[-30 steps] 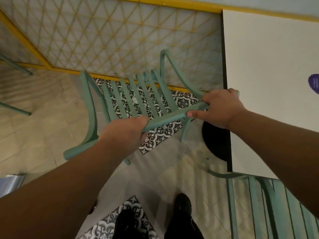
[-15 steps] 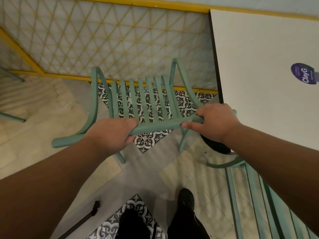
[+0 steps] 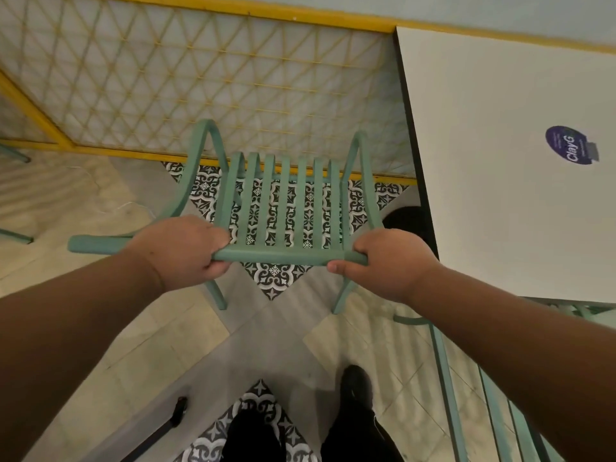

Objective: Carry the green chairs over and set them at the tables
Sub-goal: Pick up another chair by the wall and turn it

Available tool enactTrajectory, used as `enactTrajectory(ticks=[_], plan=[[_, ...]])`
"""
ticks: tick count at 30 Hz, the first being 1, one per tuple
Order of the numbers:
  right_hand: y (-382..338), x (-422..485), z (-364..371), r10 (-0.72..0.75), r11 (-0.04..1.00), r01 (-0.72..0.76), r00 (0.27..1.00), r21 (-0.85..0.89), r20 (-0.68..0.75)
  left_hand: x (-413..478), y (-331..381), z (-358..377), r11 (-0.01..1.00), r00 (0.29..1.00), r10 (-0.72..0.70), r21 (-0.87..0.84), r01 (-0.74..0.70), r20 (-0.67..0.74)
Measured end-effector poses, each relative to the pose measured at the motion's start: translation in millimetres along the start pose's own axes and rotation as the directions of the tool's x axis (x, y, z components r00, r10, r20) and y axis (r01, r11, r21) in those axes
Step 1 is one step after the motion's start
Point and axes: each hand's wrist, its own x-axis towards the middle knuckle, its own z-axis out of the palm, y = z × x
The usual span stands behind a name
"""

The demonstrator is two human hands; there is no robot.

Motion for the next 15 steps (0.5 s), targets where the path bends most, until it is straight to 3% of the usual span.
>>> enactTrajectory(ticks=[5, 15], plan=[[-12.2, 1.5, -4.3, -0.012, 1.000, 0.013, 0.999, -0.009, 0.041, -0.5, -14.2, -2.7, 1.000, 1.000, 0.015, -0.008, -0.015, 0.008], [-34.4, 8.8, 5.7, -0.060, 0.995, 0.061, 0.998, 0.082, -0.017, 1.8, -46.7, -3.5, 0.999, 1.000, -0.031, 0.022, 0.031, 0.004]])
